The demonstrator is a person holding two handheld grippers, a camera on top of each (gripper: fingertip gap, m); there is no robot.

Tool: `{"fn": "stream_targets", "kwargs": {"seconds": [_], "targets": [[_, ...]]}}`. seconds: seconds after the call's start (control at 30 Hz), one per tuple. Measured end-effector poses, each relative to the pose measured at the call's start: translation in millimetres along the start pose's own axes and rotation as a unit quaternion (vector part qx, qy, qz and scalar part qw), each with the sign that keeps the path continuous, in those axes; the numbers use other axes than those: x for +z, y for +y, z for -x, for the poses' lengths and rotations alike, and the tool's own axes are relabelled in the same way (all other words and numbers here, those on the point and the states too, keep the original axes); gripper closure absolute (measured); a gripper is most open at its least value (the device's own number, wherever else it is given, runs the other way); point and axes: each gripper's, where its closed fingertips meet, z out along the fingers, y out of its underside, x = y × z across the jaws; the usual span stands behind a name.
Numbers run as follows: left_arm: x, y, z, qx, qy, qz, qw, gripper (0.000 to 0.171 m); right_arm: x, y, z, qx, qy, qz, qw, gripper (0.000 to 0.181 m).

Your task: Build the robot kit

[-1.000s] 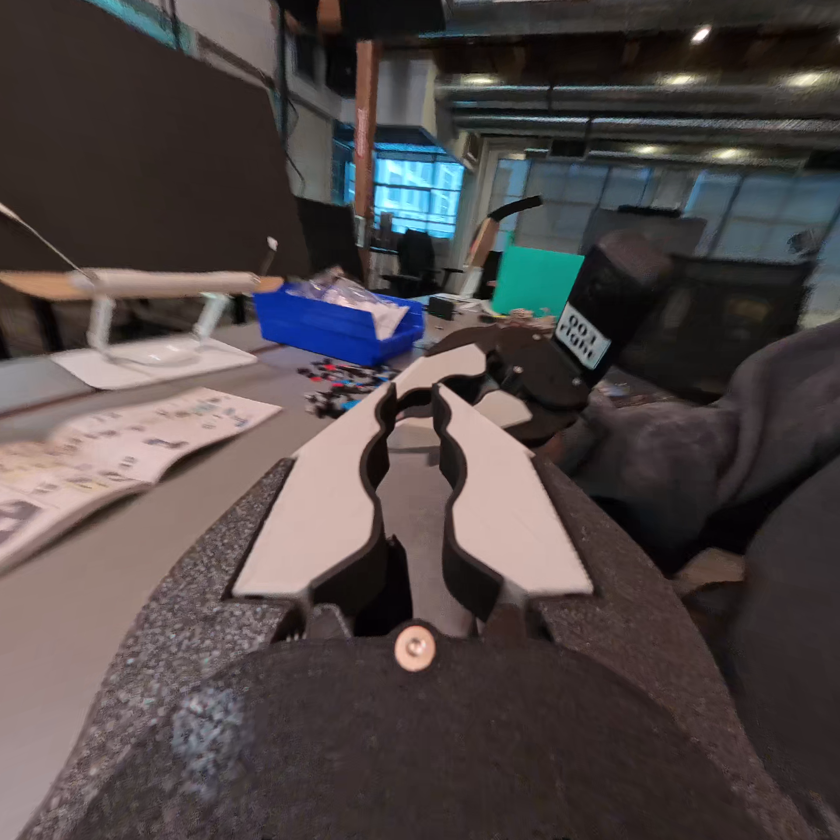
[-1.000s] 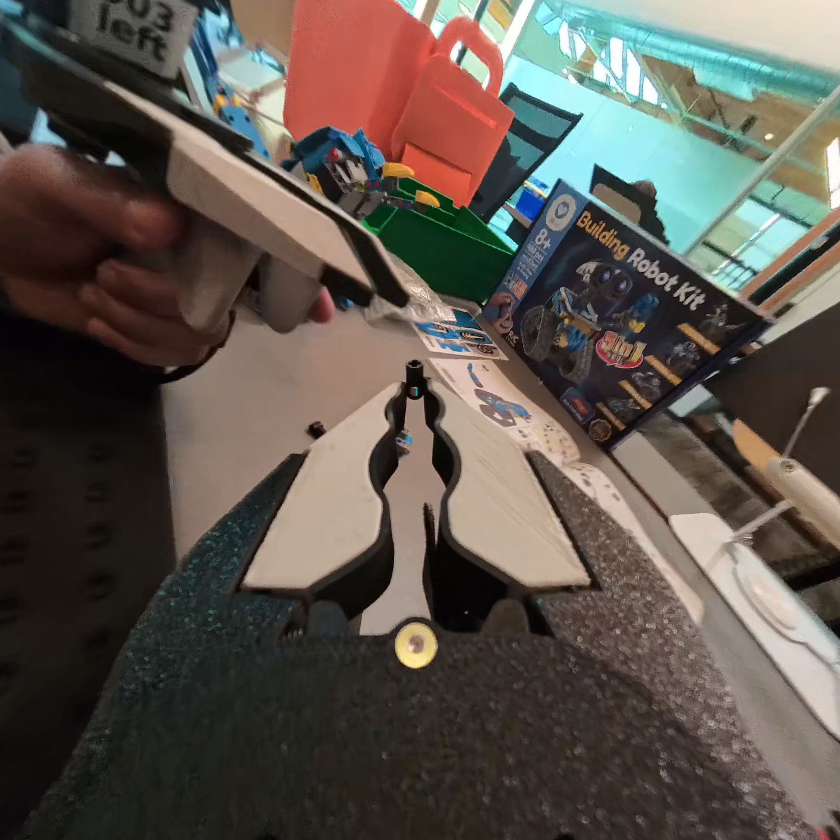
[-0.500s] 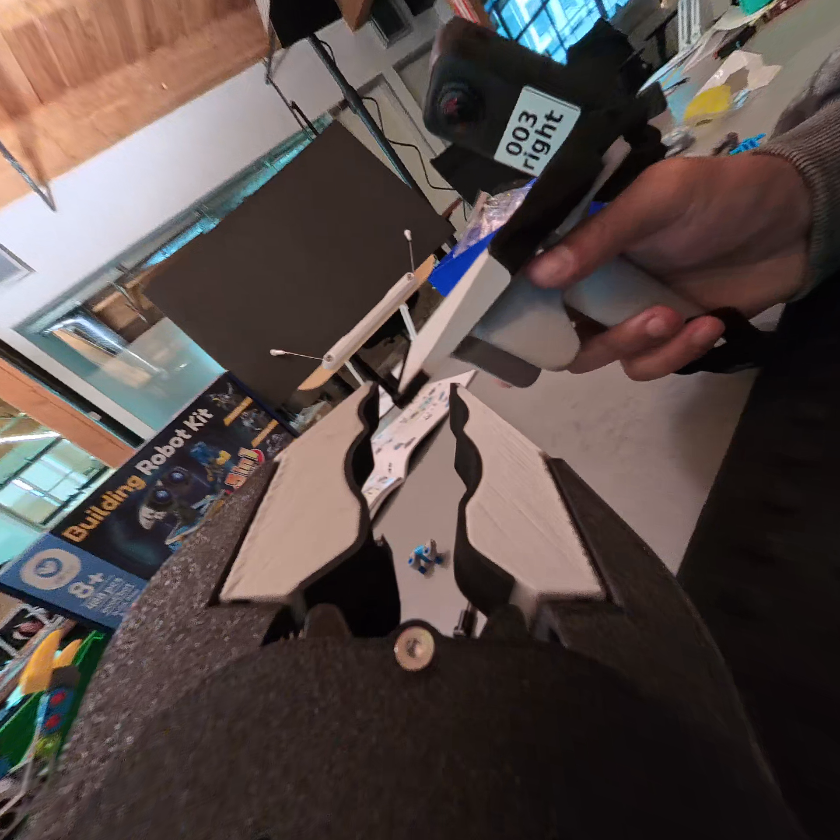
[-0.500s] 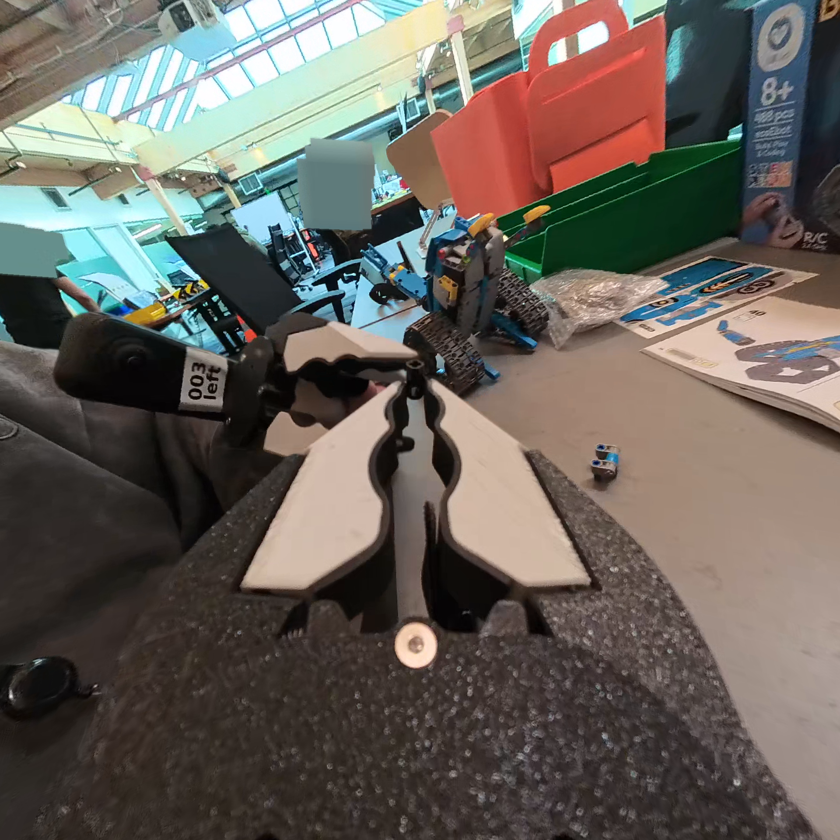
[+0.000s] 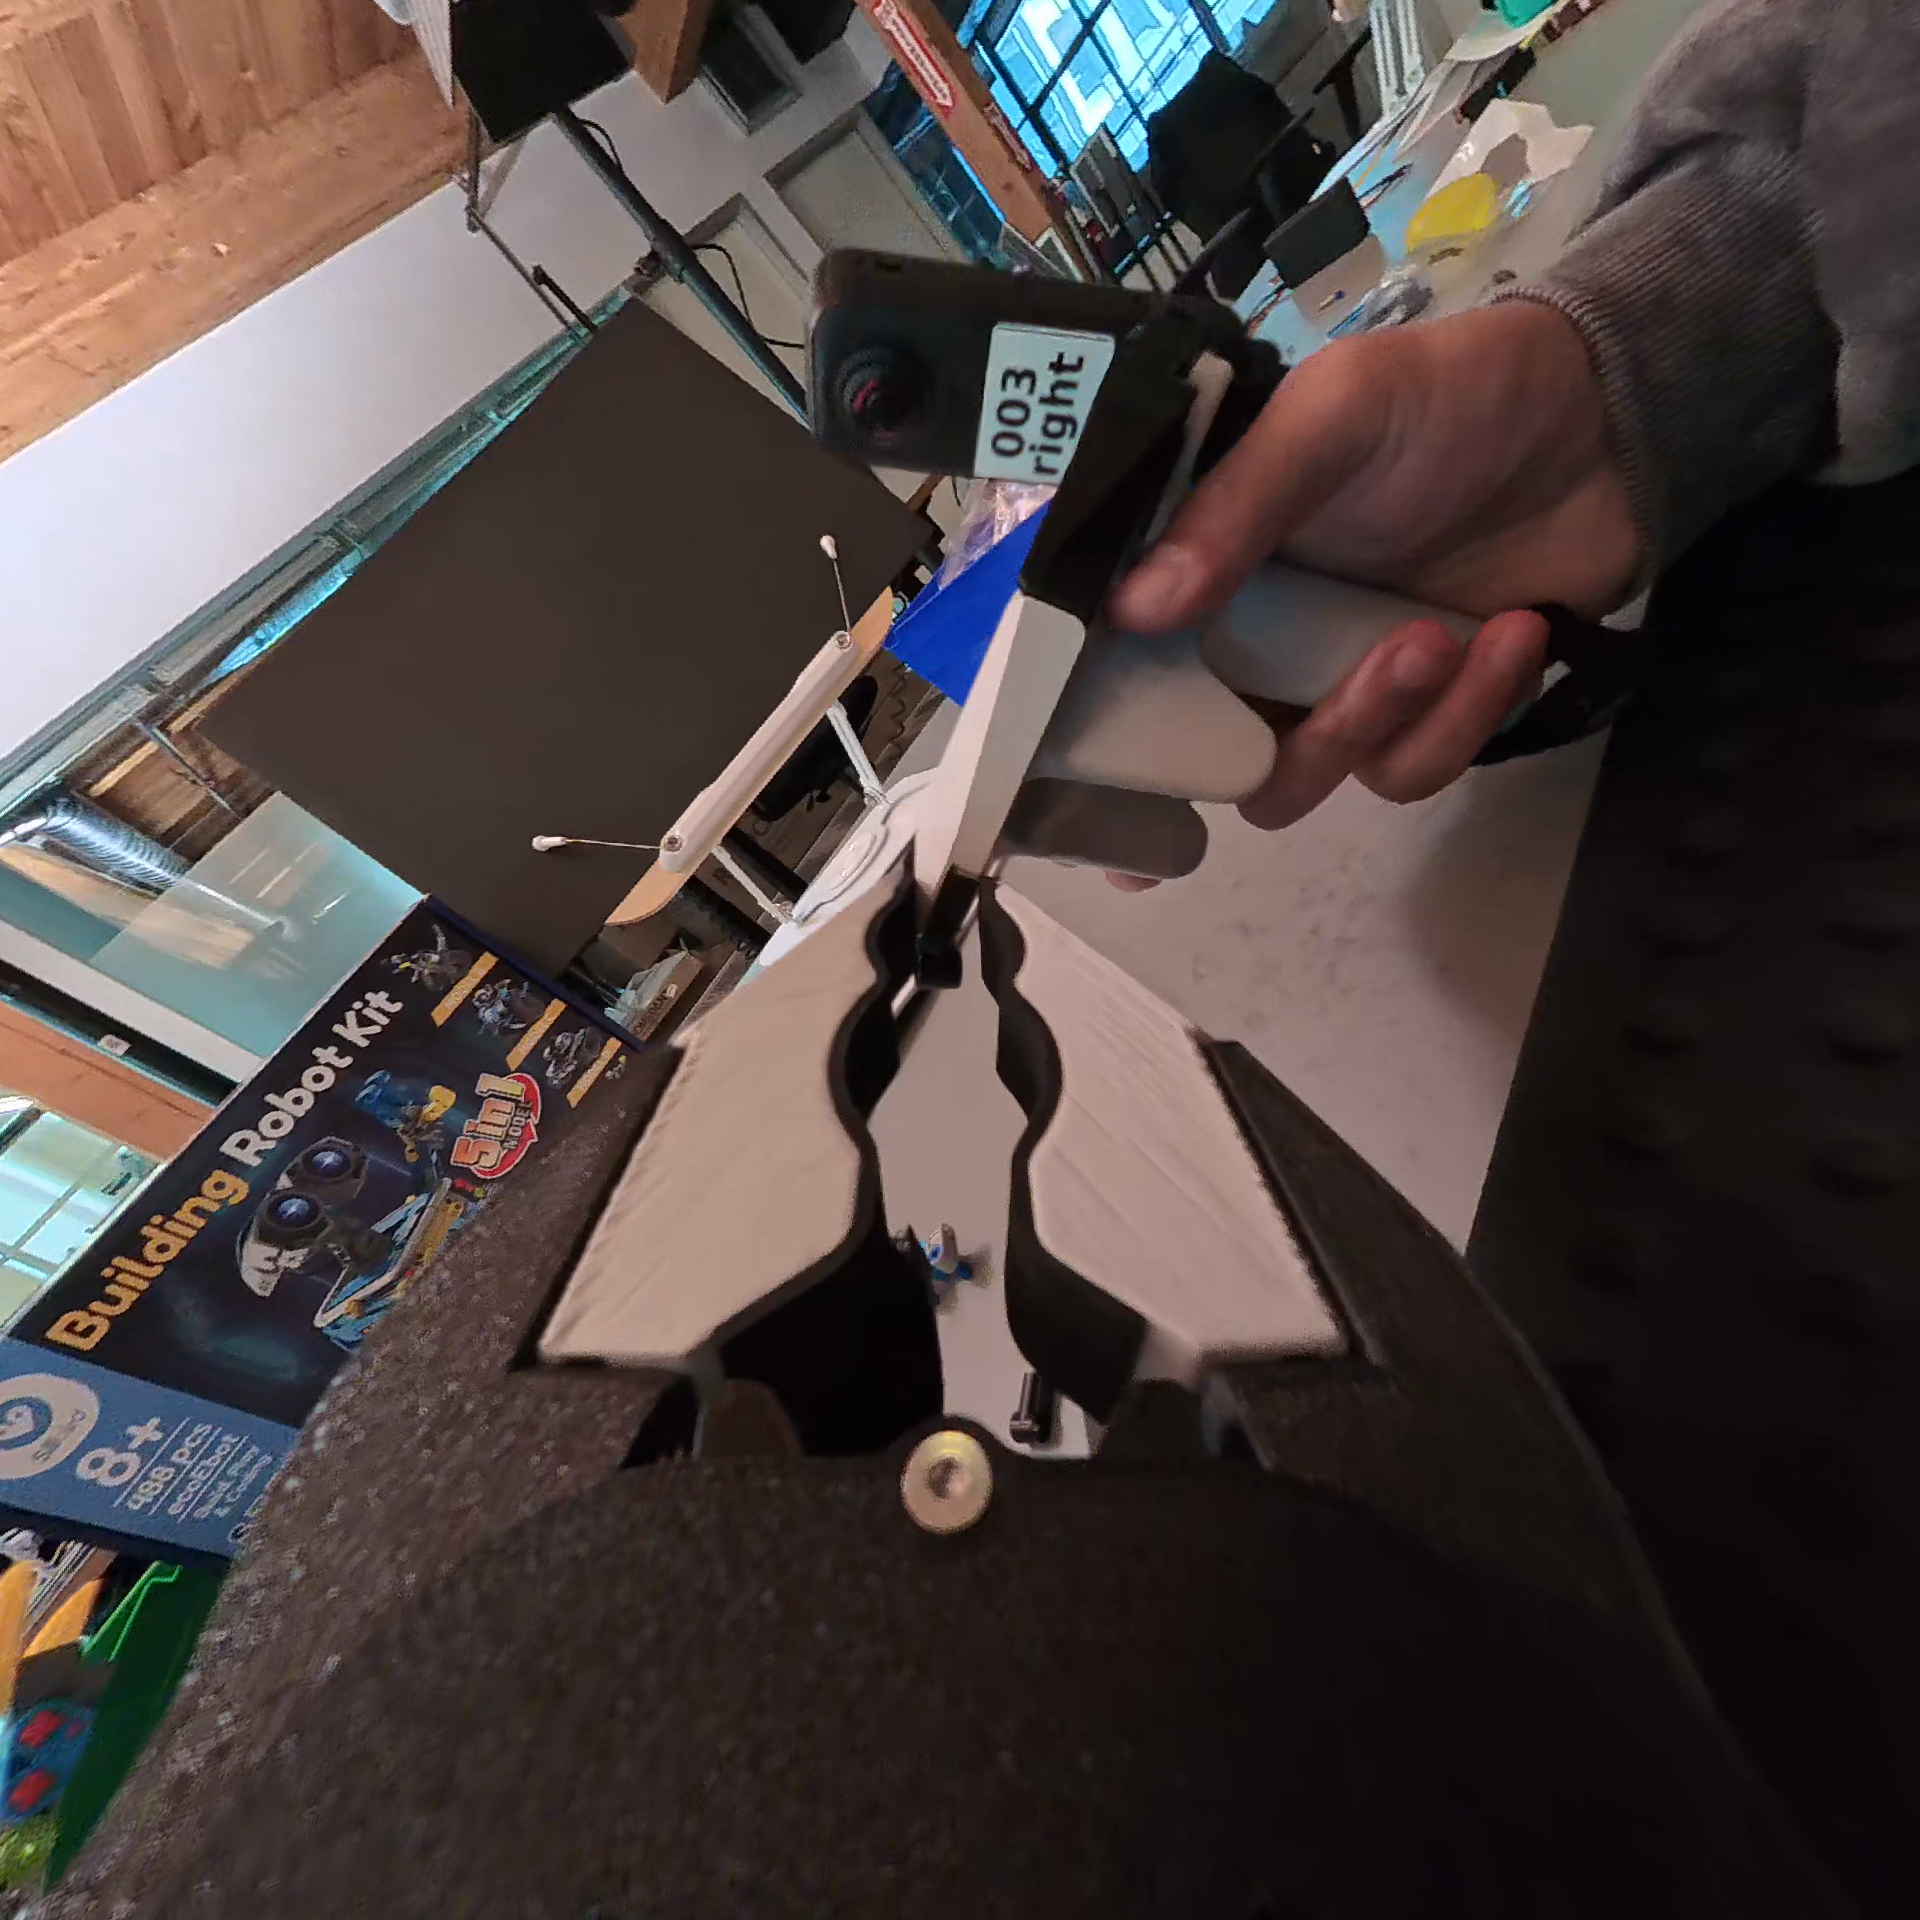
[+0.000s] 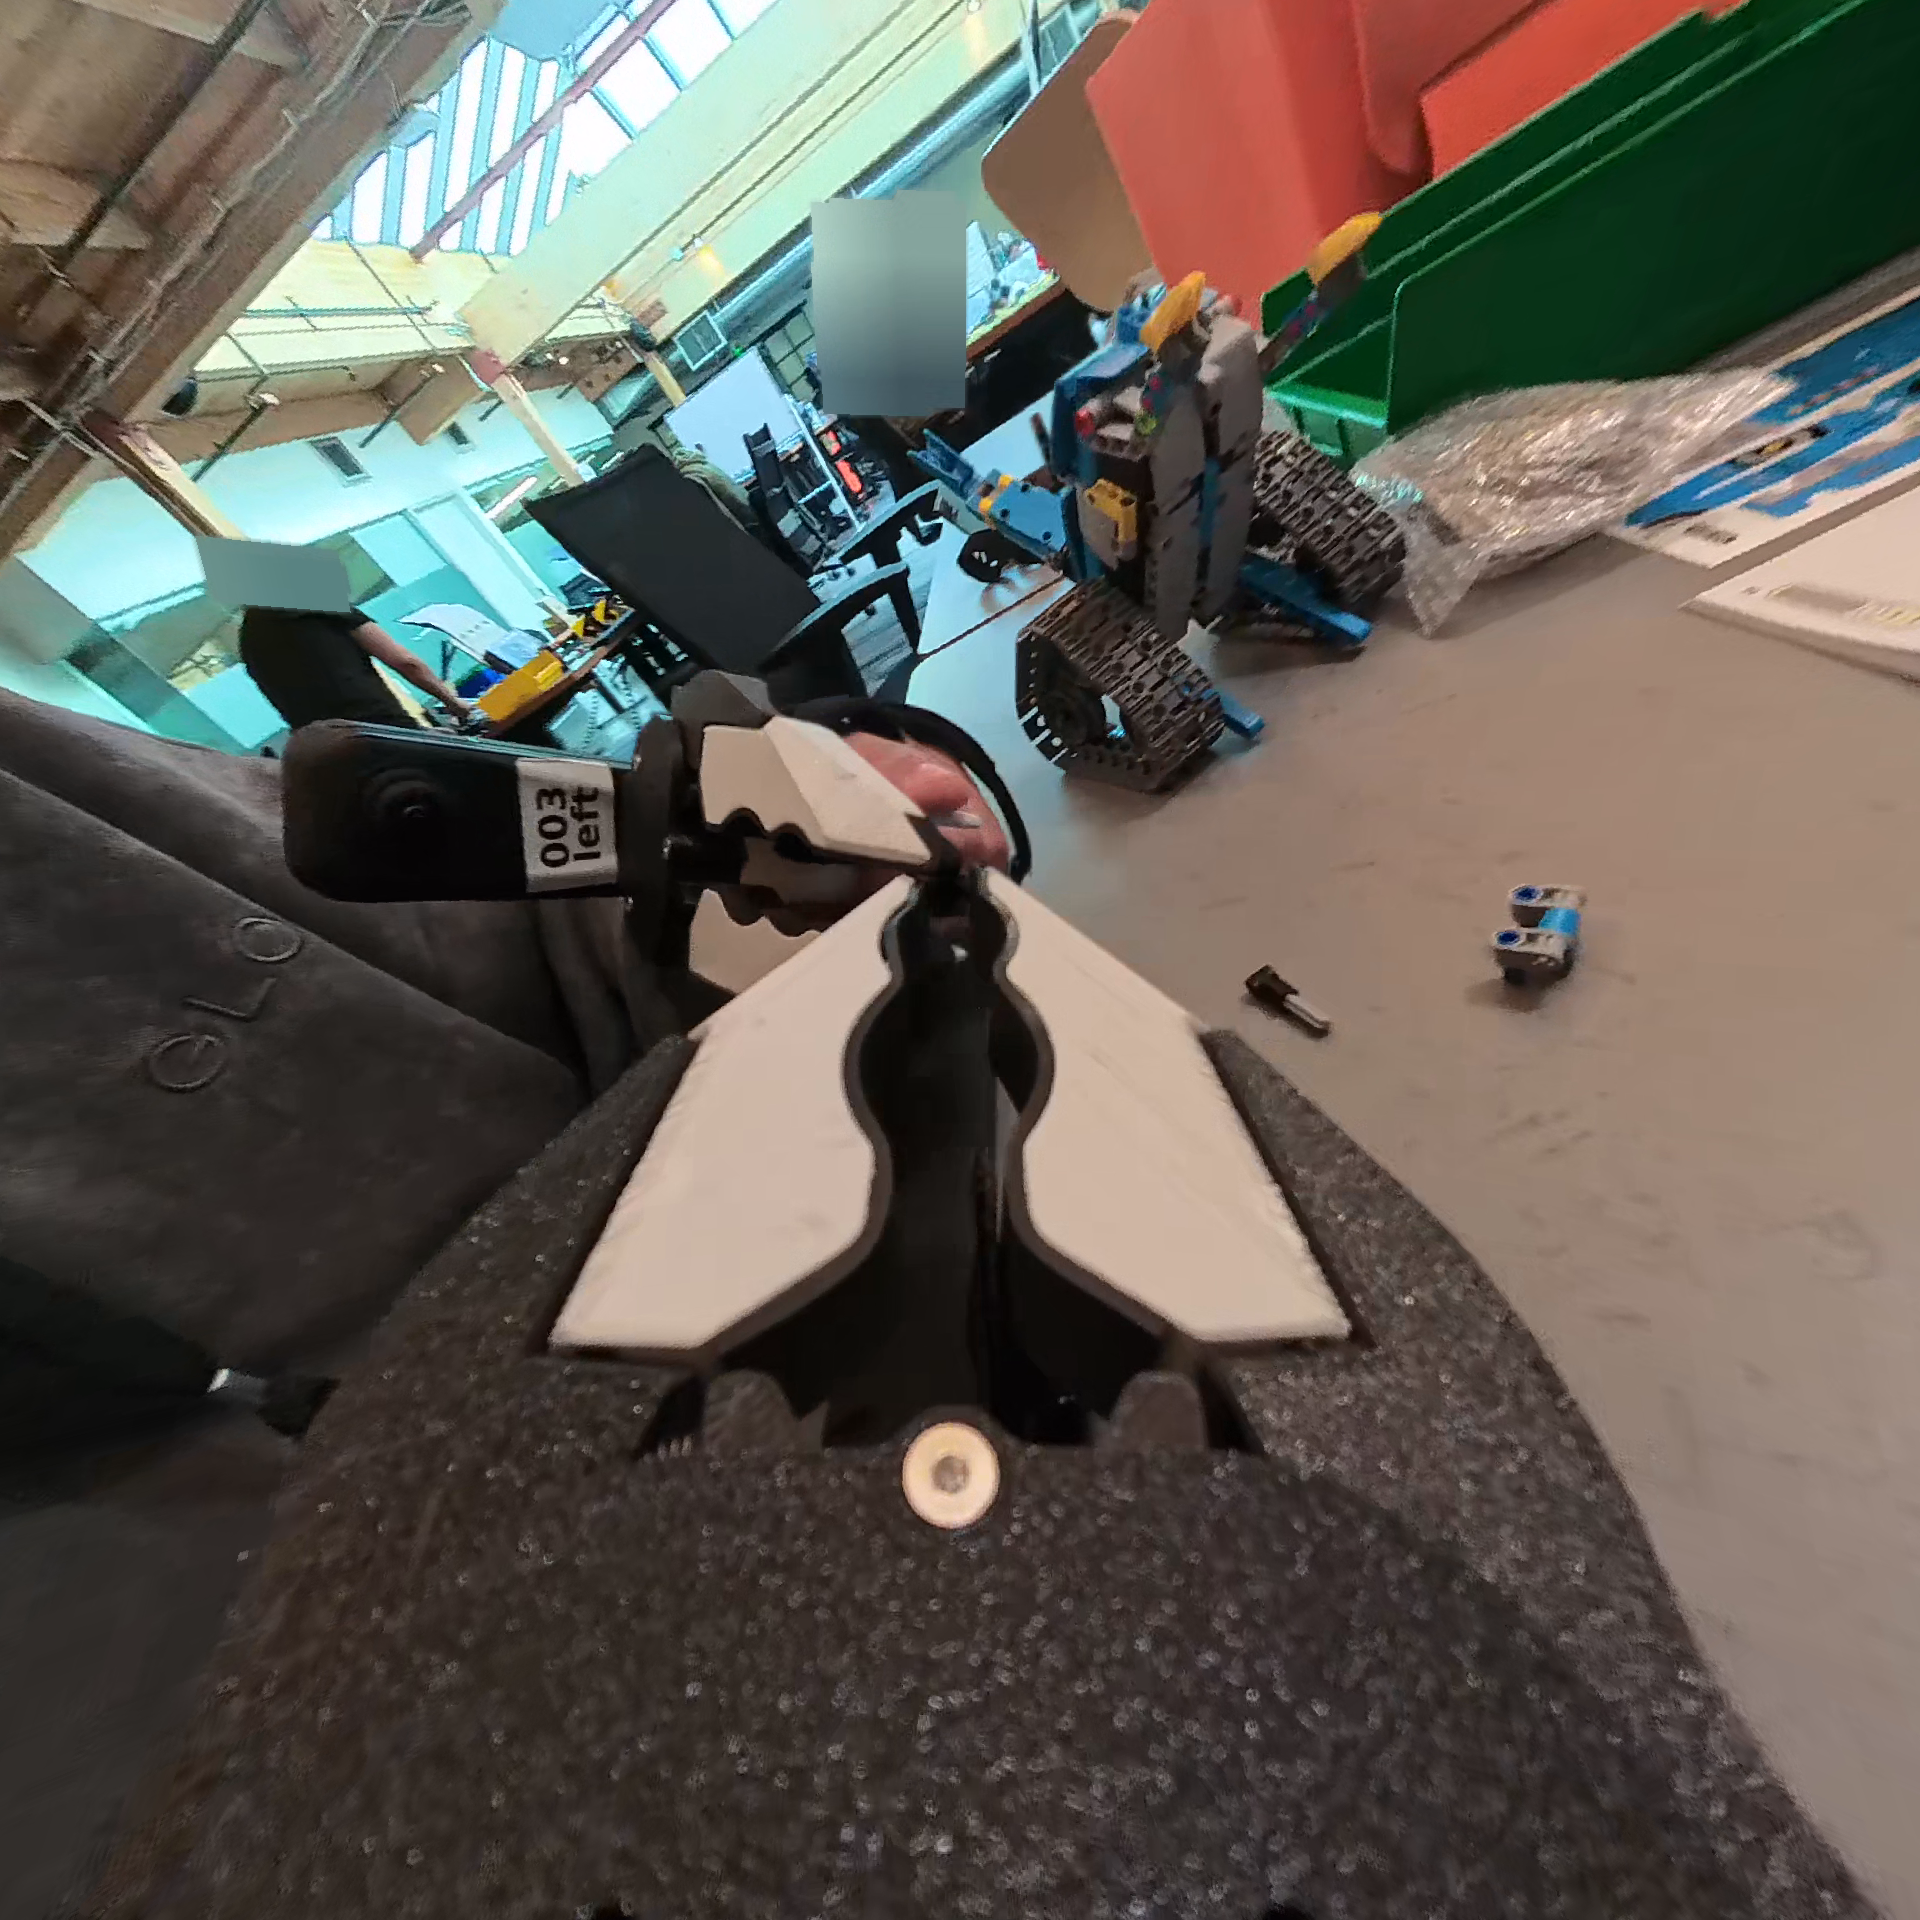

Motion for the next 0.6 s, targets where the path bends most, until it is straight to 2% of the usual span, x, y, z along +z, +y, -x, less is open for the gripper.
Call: {"fn": "stream_targets", "kwargs": {"seconds": [0.13, 0.37, 0.5, 0.6], "targets": [[3, 5, -3, 0.019, 0.002, 0.009, 1.0, 0.161, -2, 3, -5, 0.017, -0.001, 0.013, 1.0, 0.175], [9, 20, -5, 0.067, -0.006, 0.047, 0.997, 0.164, -9, 8, -19, -0.055, 0.063, 0.036, 0.996, 0.174], [11, 27, -6, 0.068, -0.002, 0.067, 0.995, 0.166, -9, 10, -25, -0.058, 0.077, 0.047, 0.994, 0.173], [9, 40, 7, 0.057, -0.019, 0.094, 0.994, 0.166, -24, -5, -30, -0.065, 0.089, 0.016, 0.994, 0.174]]}}
